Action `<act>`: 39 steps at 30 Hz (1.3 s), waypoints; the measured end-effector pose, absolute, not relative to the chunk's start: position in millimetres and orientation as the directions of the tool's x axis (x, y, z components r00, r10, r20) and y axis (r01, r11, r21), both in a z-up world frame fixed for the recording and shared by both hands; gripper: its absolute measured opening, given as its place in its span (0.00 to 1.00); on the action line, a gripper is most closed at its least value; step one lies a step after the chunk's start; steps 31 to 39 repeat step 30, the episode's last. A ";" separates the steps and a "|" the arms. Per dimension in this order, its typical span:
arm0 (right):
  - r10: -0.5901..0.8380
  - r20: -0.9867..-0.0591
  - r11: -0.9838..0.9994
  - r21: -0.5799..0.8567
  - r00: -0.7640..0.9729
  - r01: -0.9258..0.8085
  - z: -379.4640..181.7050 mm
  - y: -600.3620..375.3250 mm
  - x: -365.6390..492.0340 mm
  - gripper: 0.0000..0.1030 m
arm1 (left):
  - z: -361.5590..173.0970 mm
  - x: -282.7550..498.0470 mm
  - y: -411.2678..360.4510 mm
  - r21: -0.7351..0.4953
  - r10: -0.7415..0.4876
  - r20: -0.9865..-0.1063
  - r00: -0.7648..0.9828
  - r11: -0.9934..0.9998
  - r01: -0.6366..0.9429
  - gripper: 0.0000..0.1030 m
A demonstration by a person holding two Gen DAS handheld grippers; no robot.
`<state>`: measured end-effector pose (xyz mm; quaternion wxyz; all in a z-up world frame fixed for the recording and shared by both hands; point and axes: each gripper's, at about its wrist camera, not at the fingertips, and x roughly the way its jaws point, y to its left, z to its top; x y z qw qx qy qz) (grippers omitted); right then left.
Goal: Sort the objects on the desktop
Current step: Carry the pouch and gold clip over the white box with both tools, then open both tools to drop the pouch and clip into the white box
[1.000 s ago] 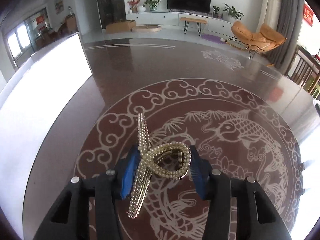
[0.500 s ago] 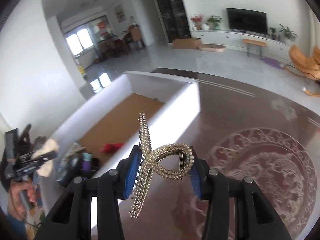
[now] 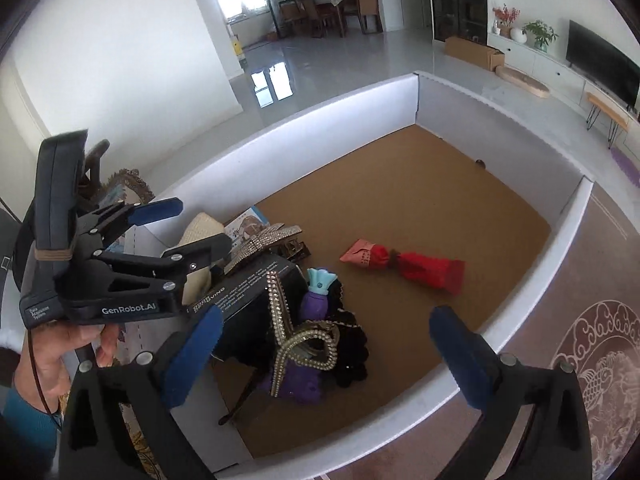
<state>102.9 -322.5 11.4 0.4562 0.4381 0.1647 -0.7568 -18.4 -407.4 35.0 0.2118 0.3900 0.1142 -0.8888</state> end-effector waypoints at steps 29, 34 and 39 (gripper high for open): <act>-0.423 -0.862 -0.600 0.036 -0.279 0.799 43.6 -283.6 74.4 1.00 | 80.9 24.4 -360.6 0.056 -0.567 -0.729 -0.383 -0.607 0.793 1.00; -0.423 -0.862 -0.598 0.035 -0.278 0.801 43.3 -285.1 74.7 1.00 | 81.4 24.5 -359.7 0.056 -0.571 -0.725 -0.384 -0.604 0.795 1.00; -0.423 -0.862 -0.598 0.035 -0.278 0.801 43.3 -285.1 74.7 1.00 | 81.4 24.5 -359.7 0.056 -0.571 -0.725 -0.384 -0.604 0.795 1.00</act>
